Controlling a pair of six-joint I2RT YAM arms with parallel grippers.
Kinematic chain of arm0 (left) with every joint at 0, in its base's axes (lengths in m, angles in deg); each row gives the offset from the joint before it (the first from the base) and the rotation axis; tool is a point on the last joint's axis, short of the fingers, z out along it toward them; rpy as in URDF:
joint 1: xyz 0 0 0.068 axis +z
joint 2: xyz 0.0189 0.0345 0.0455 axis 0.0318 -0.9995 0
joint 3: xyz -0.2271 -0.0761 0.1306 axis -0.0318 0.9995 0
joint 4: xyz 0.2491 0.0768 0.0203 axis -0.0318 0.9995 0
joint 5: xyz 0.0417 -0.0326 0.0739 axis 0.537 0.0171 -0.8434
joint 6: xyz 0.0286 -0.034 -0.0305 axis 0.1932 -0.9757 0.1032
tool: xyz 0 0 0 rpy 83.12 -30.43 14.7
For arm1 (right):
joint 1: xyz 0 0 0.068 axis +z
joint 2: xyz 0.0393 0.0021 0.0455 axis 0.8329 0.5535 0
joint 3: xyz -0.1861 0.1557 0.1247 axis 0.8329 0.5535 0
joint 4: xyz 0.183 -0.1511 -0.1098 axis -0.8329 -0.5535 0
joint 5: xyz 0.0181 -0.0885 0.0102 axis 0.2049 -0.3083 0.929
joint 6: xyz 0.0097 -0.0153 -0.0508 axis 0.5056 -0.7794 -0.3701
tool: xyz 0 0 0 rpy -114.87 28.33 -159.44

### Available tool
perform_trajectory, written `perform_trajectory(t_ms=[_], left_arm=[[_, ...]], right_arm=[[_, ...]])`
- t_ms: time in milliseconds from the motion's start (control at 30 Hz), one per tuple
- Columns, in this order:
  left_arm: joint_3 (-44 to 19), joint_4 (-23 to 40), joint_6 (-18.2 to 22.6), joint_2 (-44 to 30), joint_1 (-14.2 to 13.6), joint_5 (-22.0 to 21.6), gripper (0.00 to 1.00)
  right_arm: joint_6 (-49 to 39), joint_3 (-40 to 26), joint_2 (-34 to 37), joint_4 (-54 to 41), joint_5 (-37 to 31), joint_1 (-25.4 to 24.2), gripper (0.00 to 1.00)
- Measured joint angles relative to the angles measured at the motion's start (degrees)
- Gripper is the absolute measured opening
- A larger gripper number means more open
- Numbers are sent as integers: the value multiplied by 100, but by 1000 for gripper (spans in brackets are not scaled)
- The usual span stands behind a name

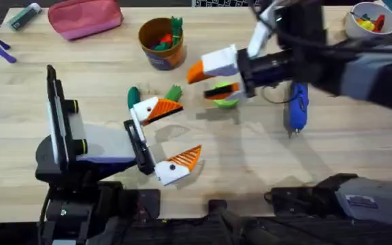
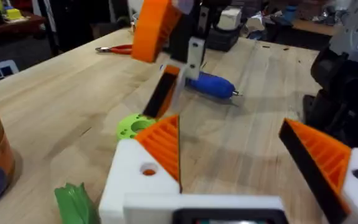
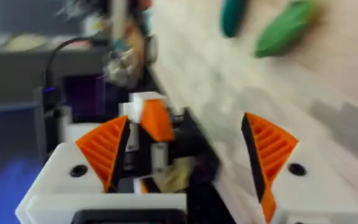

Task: Pick up the gripper from the table and insert it into the empty holder that is missing its gripper. Then pick up a screw, insert it into the mounting hole, and use the screwdriver to tighten it. Finally, clean up the table by picking up the vegetable and placing it into the bucket.

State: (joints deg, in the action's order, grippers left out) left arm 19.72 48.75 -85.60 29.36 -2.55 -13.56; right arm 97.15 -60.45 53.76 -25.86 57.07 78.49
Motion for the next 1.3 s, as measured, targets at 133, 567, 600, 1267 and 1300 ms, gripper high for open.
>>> perform_trajectory(t_ms=[133, 567, 600, 1267, 1300], left_arm=[[0, 1, 0, 0, 0, 0, 985], [0, 0, 0, 0, 0, 0, 985], [0, 0, 0, -2, 0, 0, 985], [0, 1, 1, -1, 0, 0, 985], [0, 0, 2, -1, 0, 0, 985]], right_arm=[[-1112, -747, -269, -1970, -886, -173, 993], [-2487, -3317, 403, -5284, -4182, 331, 991], [-2389, -3374, 482, -5344, -4393, 408, 992], [-609, -3436, 1721, -5450, -5411, 1031, 876], [-541, -3436, 1791, -5425, -5411, 1031, 864]])
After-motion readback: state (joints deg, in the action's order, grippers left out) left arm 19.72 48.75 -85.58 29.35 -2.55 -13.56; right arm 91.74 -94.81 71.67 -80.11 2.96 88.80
